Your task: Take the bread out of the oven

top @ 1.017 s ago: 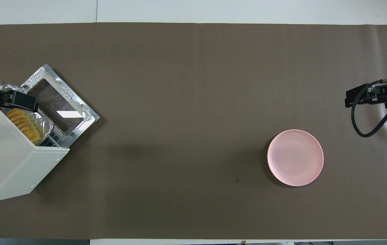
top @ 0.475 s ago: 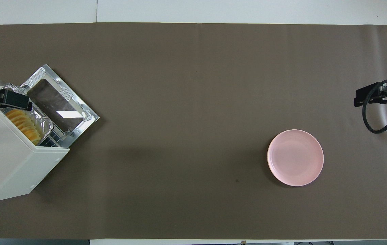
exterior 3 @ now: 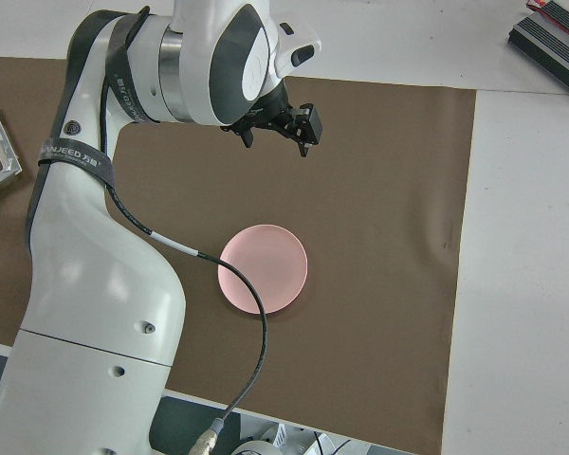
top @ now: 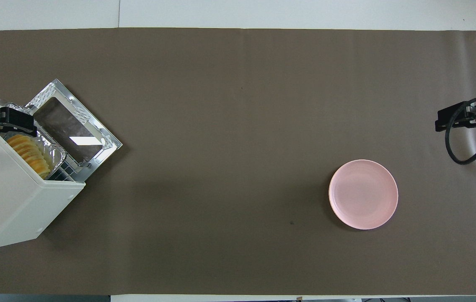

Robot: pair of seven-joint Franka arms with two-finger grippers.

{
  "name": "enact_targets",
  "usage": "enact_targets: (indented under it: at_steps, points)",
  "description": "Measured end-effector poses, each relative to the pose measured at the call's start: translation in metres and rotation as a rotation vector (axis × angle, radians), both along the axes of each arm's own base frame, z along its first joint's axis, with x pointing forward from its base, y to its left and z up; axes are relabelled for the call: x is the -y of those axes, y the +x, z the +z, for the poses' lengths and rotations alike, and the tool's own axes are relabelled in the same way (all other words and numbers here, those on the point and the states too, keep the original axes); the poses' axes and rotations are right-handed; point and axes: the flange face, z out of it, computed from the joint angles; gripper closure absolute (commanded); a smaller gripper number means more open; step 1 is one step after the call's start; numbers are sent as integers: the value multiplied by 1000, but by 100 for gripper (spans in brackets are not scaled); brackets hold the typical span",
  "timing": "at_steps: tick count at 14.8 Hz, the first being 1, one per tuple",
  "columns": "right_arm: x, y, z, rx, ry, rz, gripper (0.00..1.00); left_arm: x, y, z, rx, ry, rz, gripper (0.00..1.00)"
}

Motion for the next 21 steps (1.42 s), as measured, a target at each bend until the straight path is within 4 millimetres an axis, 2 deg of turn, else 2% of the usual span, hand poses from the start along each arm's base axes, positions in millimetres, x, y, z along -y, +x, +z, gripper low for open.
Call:
enact_targets:
  at_steps: [2, 5, 7, 9, 11, 13, 17, 21]
  points:
    - [0, 0, -1, -2, 0, 1, 0, 11, 17, -22, -52, 70, 82, 0]
    - [-1, 0, -2, -5, 0, 1, 0, 32, 55, -58, -79, 154, 213, 0]
    - [0, 0, -2, -5, 0, 1, 0, 30, 74, -79, -75, 186, 313, 0]
    - [-1, 0, -3, -6, 0, 2, 0, 18, 85, -93, -46, 231, 411, 0]
    - [-2, 0, -3, -6, 0, 3, 0, 9, 87, -114, -22, 316, 466, 0]
    - [-2, 0, -3, -6, 0, 3, 0, 10, 87, -147, 29, 368, 536, 0]
    - [-1, 0, -3, -7, 0, 2, 0, -3, 82, -180, 39, 373, 600, 0]
    - [-1, 0, -3, -7, 0, 2, 0, -12, 75, -202, 27, 382, 655, 0]
